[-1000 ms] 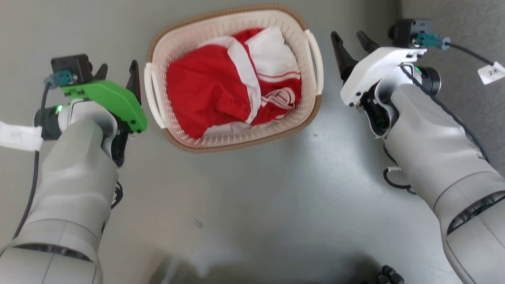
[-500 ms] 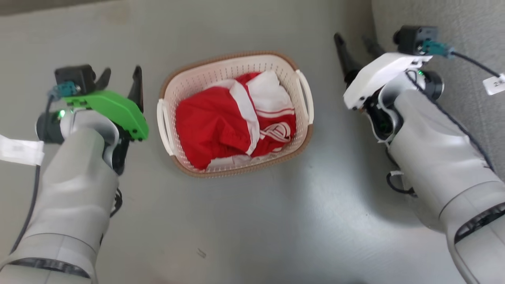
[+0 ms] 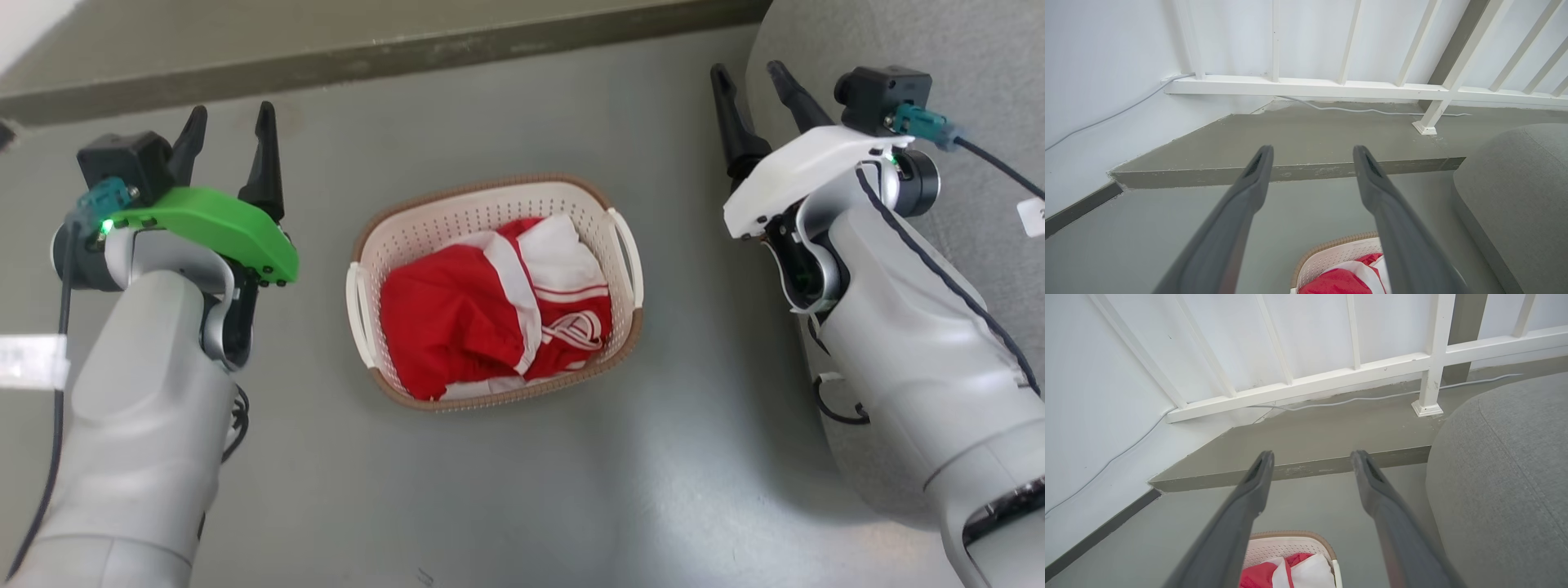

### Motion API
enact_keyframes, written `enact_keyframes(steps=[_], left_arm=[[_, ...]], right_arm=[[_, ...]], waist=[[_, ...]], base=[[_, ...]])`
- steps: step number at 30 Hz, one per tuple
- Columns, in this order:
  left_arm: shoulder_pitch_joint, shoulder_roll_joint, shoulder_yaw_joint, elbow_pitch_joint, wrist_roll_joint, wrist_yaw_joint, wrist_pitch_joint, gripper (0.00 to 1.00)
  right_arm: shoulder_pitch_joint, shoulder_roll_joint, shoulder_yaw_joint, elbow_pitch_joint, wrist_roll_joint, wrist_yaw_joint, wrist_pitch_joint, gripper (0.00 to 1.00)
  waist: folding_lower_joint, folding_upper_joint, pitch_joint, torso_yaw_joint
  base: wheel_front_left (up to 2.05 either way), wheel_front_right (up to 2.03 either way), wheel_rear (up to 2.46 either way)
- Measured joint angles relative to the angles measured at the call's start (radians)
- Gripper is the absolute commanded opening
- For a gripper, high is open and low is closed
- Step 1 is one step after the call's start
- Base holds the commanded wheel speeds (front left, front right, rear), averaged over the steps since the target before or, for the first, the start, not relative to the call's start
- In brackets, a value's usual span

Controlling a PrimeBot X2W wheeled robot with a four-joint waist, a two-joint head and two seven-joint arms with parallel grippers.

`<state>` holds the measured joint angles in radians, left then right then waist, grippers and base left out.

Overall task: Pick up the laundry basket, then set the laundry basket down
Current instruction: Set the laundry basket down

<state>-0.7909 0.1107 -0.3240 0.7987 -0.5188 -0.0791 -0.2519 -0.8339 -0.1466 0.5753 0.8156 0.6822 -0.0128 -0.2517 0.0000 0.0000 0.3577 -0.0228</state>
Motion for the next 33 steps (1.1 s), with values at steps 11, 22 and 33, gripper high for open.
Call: enact_keyframes(steps=[11,22,33], left_arm=[[0.193,-0.002,0.066,-0.219,0.069,0.054,0.000,1.00],[0.423,-0.012,0.078,-0.351,0.128,0.086,0.000,1.00],[0.595,-0.017,0.083,-0.463,0.181,0.106,0.000,1.00]], right_arm=[[0.182,-0.020,-0.081,-0.208,-0.142,-0.070,0.000,1.00],[0.396,-0.020,-0.118,-0.332,-0.222,-0.096,0.000,1.00],[0.582,-0.024,-0.166,-0.399,-0.262,-0.103,0.000,1.00]], waist=[[0.0000,0.0000,-0.096,0.004],[0.0000,0.0000,-0.187,0.000],[0.0000,0.0000,-0.273,0.002]], base=[[0.00,0.00,0.00],[0.00,0.00,0.00],[0.00,0.00,0.00]])
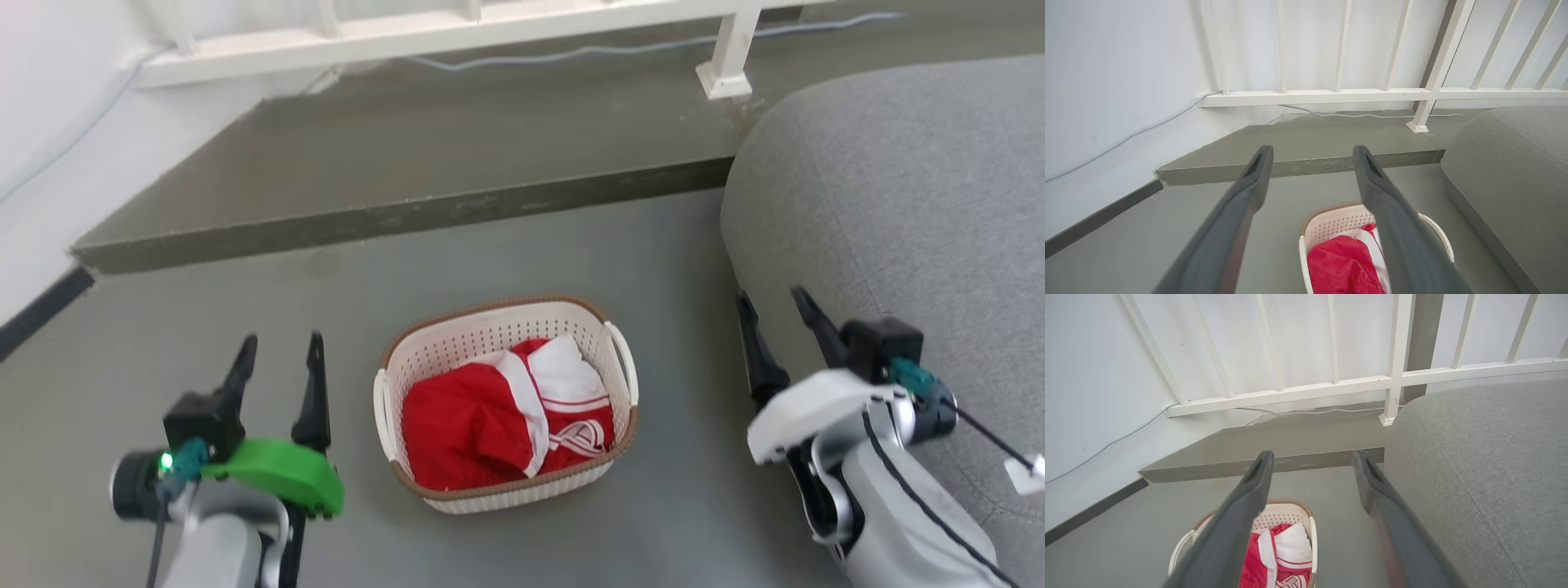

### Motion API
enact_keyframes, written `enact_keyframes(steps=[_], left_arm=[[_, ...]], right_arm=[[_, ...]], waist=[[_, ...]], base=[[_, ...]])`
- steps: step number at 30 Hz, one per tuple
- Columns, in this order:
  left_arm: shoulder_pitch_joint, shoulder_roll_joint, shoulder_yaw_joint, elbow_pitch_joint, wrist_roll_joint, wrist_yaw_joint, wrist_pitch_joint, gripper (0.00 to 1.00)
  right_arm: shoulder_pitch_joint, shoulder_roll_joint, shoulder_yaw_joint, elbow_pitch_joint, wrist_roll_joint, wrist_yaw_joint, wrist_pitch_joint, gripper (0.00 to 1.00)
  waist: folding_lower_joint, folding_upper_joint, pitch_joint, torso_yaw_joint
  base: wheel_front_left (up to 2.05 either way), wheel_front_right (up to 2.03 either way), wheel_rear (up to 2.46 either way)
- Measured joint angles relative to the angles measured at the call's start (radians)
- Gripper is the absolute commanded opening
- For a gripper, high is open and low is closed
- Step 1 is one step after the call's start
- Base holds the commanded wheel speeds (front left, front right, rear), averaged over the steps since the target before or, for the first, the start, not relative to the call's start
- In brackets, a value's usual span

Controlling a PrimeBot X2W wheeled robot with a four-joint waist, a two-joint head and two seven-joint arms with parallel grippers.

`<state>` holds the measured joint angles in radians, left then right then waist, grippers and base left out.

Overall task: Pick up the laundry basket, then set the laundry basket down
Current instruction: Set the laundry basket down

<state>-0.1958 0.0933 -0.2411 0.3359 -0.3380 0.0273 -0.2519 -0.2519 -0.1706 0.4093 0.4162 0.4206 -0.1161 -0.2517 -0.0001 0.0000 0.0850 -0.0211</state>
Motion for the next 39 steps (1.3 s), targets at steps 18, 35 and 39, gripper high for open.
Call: enact_keyframes(steps=[18,35,39], left_arm=[[0.184,-0.007,-0.010,-0.126,0.036,0.018,0.000,1.00],[0.244,-0.014,-0.020,-0.194,0.062,0.018,0.000,1.00],[0.254,-0.016,-0.020,-0.204,0.064,0.023,0.000,1.00]], right_arm=[[0.173,-0.008,-0.054,-0.112,-0.053,-0.008,0.000,1.00],[0.240,0.008,-0.057,-0.168,-0.080,-0.008,0.000,1.00],[0.246,0.009,-0.059,-0.174,-0.085,-0.008,0.000,1.00]], waist=[[0.0000,0.0000,-0.058,0.004],[0.0000,0.0000,-0.055,0.008],[0.0000,0.0000,-0.054,0.008]], base=[[0.00,0.00,0.00],[0.00,0.00,0.00],[0.00,0.00,0.00]])
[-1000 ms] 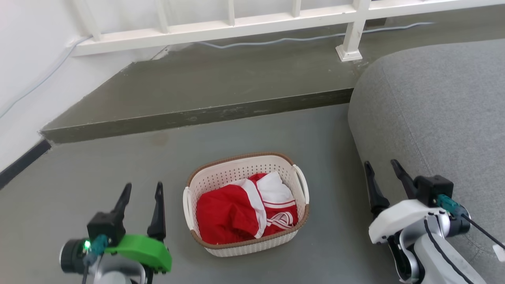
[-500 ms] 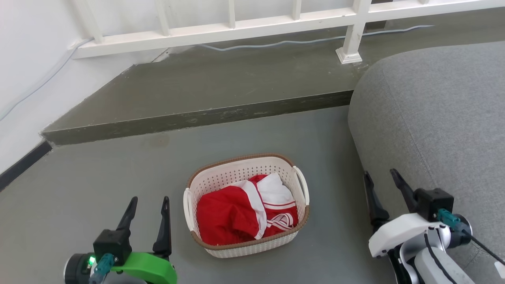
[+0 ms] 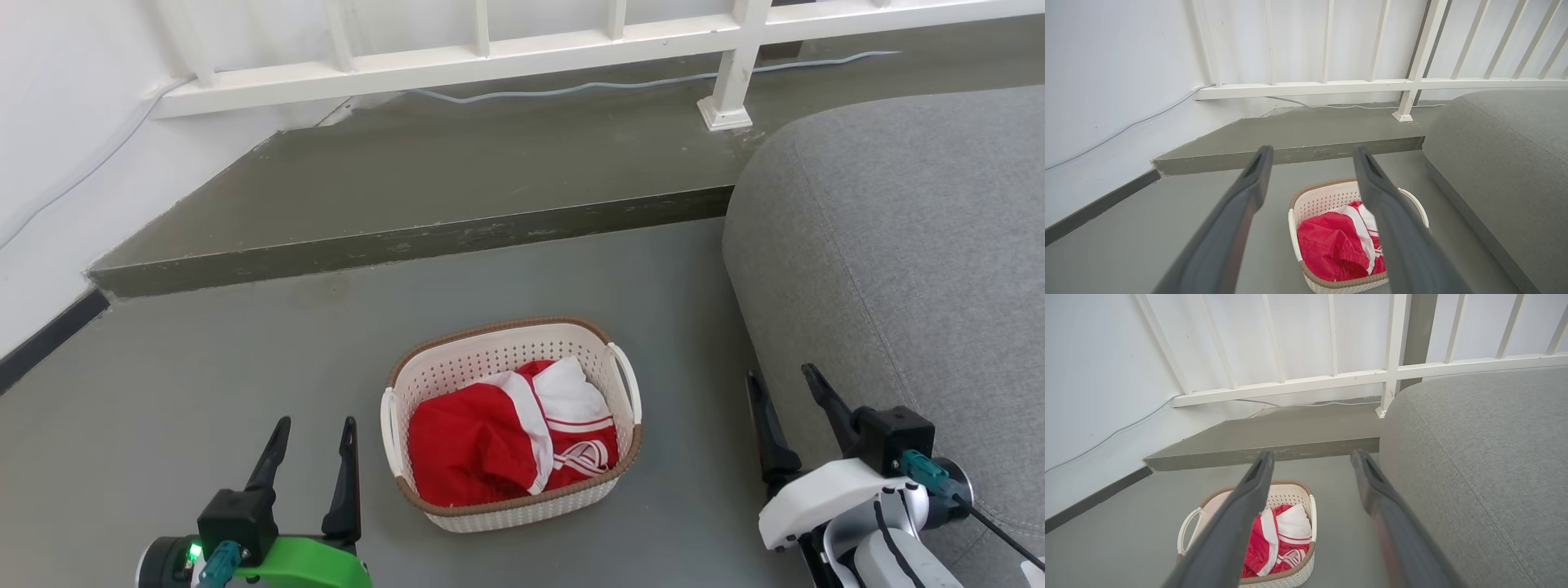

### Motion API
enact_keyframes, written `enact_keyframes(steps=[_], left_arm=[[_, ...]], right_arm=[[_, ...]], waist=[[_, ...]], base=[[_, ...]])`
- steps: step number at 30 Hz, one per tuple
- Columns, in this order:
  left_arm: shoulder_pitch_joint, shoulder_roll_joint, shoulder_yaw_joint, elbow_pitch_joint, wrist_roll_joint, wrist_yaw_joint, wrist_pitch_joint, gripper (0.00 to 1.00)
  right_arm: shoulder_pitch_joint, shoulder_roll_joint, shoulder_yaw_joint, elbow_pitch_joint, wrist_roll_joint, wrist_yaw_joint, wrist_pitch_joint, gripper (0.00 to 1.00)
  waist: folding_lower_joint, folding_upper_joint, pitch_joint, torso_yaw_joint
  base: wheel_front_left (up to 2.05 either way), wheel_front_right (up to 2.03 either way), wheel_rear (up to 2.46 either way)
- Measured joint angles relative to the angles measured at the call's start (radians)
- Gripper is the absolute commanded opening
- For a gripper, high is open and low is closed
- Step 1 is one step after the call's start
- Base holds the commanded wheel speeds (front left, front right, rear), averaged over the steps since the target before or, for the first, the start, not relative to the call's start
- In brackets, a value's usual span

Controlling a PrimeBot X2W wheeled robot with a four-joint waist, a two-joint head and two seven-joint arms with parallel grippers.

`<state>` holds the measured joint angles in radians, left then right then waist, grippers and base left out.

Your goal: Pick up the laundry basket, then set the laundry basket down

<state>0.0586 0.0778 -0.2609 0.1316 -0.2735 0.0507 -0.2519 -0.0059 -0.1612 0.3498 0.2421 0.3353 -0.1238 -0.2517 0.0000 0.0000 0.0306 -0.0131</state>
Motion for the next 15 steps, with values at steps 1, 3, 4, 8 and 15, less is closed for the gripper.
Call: enact_keyframes(steps=[1,3,4,8,15], left_arm=[[0.004,0.000,0.000,-0.002,0.000,0.002,0.000,1.00],[0.007,0.000,0.001,-0.003,0.000,0.002,0.000,1.00],[0.008,-0.001,0.001,-0.005,0.000,0.002,0.000,1.00],[0.009,-0.002,0.002,-0.012,0.005,0.002,0.000,1.00],[0.020,-0.004,0.003,-0.020,0.005,0.002,0.000,1.00]], right_arm=[[0.000,0.000,-0.002,-0.004,-0.002,0.000,0.000,1.00],[0.000,0.001,-0.003,-0.006,-0.002,0.000,0.000,1.00],[0.001,0.001,-0.004,-0.008,-0.002,0.000,0.000,1.00],[0.013,0.002,-0.008,-0.012,-0.011,0.000,0.000,1.00],[0.021,0.002,-0.013,-0.020,-0.020,0.000,0.000,1.00]], waist=[[0.0000,0.0000,0.000,0.000],[0.0000,0.0000,0.000,0.000],[0.0000,0.0000,0.000,0.000],[0.0000,0.0000,0.000,-0.001],[0.0000,0.0000,-0.003,-0.001]], base=[[0.00,0.00,0.00],[0.00,0.00,0.00],[0.00,0.00,0.00],[0.00,0.00,0.00],[0.00,0.00,0.00]])
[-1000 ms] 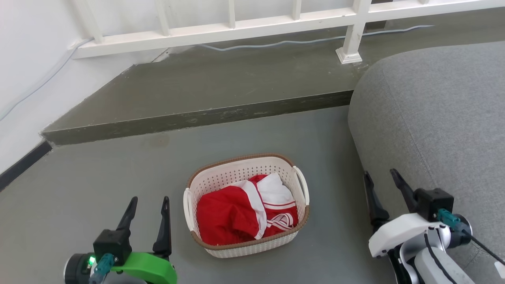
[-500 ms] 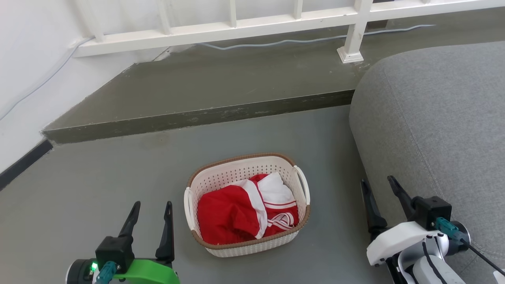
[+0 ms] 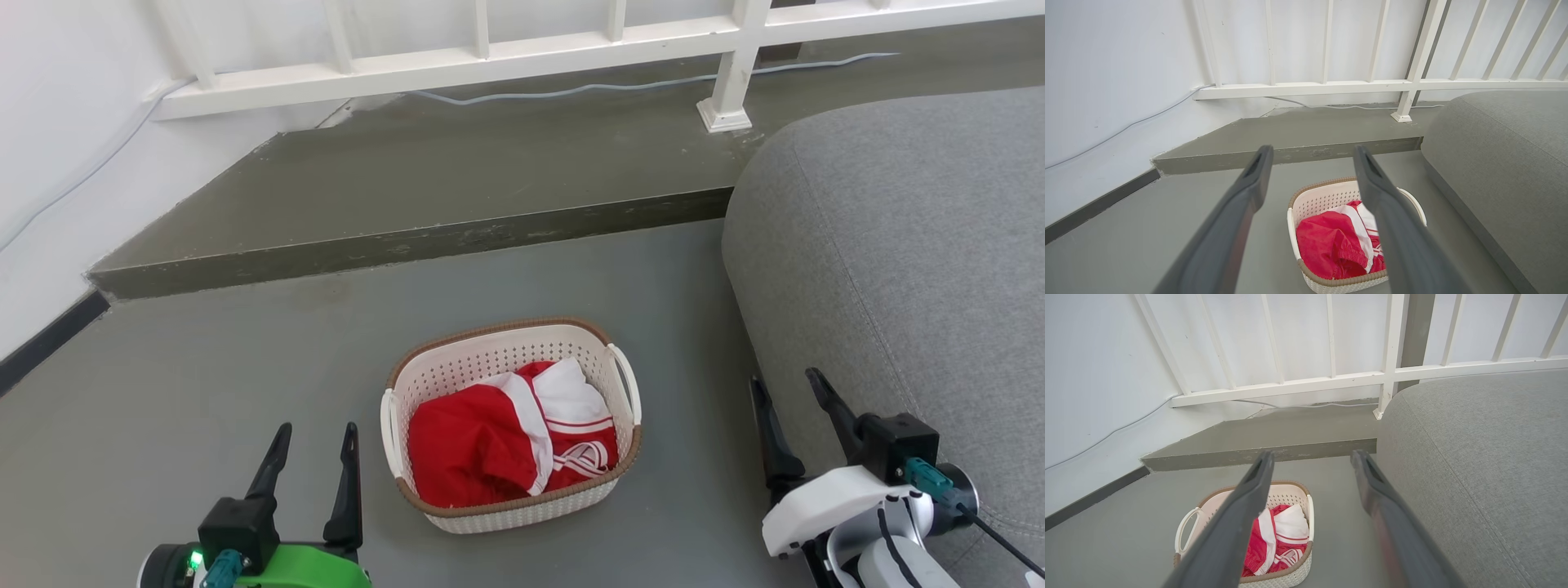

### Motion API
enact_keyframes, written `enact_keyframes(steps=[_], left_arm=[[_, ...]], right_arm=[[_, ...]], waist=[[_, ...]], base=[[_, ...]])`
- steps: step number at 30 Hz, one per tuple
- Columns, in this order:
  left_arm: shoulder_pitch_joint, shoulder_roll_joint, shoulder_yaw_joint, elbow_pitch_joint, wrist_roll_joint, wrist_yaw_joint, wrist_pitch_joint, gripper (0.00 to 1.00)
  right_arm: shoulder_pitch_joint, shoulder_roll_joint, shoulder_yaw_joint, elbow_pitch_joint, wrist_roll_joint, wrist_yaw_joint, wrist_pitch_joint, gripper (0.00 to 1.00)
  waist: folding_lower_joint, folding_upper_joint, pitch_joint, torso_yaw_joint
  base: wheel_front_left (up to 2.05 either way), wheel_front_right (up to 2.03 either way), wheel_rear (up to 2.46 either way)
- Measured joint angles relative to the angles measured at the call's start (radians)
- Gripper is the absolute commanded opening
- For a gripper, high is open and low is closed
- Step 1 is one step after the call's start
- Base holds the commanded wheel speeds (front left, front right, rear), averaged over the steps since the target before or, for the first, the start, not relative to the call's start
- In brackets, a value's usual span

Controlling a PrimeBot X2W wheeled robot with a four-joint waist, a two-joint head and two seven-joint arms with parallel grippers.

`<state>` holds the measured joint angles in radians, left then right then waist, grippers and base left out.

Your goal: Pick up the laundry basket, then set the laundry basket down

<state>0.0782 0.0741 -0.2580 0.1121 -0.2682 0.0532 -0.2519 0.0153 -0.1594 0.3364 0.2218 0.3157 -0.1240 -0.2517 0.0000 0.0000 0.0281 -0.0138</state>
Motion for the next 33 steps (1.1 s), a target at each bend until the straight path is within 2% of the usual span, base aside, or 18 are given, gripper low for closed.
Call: enact_keyframes(steps=[1,2,10,15,33], left_arm=[[0.003,0.000,0.000,-0.002,0.000,0.000,0.000,1.00],[0.005,-0.001,0.000,-0.003,0.000,0.000,0.000,0.00],[0.020,-0.007,-0.007,0.042,-0.013,-0.001,0.005,0.00],[0.028,-0.007,-0.007,0.039,-0.052,-0.009,0.005,0.00],[0.029,-0.013,0.032,0.025,-0.305,-0.028,0.049,0.00]], right_arm=[[0.002,0.000,-0.001,-0.002,0.000,0.000,0.000,1.00],[0.005,0.000,-0.001,-0.004,0.000,0.000,0.000,0.00],[0.046,0.017,0.004,0.035,0.006,0.003,0.003,0.00],[0.049,0.021,-0.002,0.029,0.055,0.012,0.003,0.00],[0.050,0.036,-0.070,0.011,0.298,0.045,0.052,0.00]], waist=[[0.0000,0.0000,0.000,0.000],[0.0000,0.0000,0.000,0.000],[0.0000,0.0000,0.000,0.001],[0.0000,0.0000,-0.002,0.002],[0.0000,0.0000,-0.004,0.003]], base=[[0.00,0.00,0.00],[0.00,0.00,0.00],[0.00,0.00,0.00],[0.00,0.00,0.00],[0.00,0.00,0.00]])
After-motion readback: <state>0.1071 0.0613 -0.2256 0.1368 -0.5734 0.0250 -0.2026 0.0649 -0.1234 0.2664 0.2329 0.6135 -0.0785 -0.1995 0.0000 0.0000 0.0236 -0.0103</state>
